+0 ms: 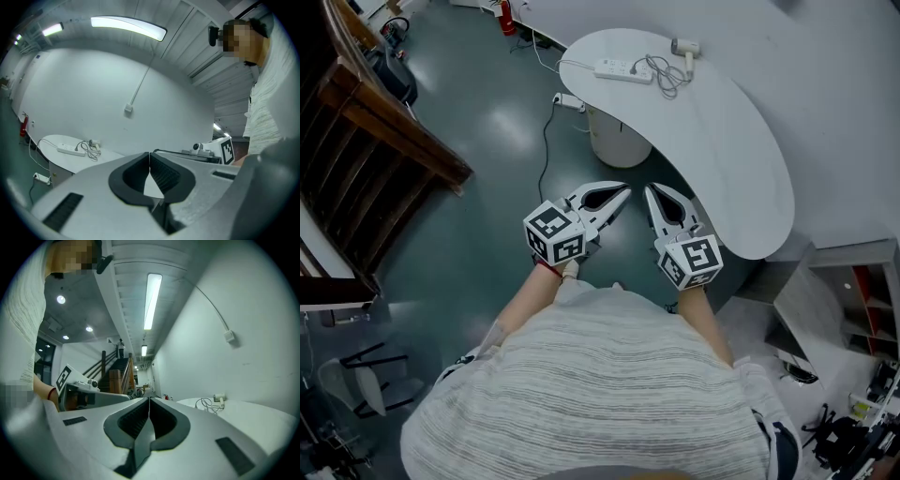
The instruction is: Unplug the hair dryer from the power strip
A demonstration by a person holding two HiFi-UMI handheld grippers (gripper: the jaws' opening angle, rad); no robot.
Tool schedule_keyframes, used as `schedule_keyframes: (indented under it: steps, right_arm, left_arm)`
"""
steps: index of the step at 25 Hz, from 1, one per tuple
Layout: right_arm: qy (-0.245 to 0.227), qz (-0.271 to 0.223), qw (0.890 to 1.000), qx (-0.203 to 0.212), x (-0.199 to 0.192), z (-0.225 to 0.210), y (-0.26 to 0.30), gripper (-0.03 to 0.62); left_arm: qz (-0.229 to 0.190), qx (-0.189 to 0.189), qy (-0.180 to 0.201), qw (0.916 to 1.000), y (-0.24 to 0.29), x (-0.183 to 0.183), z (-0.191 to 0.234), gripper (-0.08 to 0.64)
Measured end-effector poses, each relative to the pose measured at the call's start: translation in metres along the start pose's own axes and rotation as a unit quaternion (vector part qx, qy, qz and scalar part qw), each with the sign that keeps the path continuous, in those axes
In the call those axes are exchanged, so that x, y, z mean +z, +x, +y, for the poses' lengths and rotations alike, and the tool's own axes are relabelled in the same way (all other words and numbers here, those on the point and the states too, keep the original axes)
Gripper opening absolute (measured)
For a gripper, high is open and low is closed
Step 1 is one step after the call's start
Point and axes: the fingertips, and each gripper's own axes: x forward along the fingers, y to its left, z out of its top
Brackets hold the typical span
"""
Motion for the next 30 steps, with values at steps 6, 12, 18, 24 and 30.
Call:
schedule_keyframes:
  steps: [6,12,18,24,30]
  right_arm:
    - [-0.003,0.004,1.0,0.008,-0.002,-0.006,-0.006,0.026]
    - [0.003,0.006,1.0,0.008,-0.004,-0.01,0.01,0.026]
    - [0.002,0.017,1.0,0.003,-0.008,-0.029,0.046,0.027]
    - [-0.008,0.022,1.0,-0.003,0.0,-0.054,0.106,0.028]
    - [-0.014,0.021,1.0,-0.018,0.011,-0.072,0.166,0.028]
  left_arm:
    - [0.006,-0.001,0.006,1.0,0.01,-0.001,-0.01,0.008]
    - [0.003,0.003,0.007,1.0,0.011,0.006,0.007,0.008]
    - [-0.006,0.0,-0.004,1.0,0.021,0.012,0.049,0.008]
    - [-0.012,-0.006,-0.002,0.9999,0.034,0.033,0.112,0.008]
    - [-0.014,-0.021,0.005,0.9997,0.04,0.06,0.173,0.008]
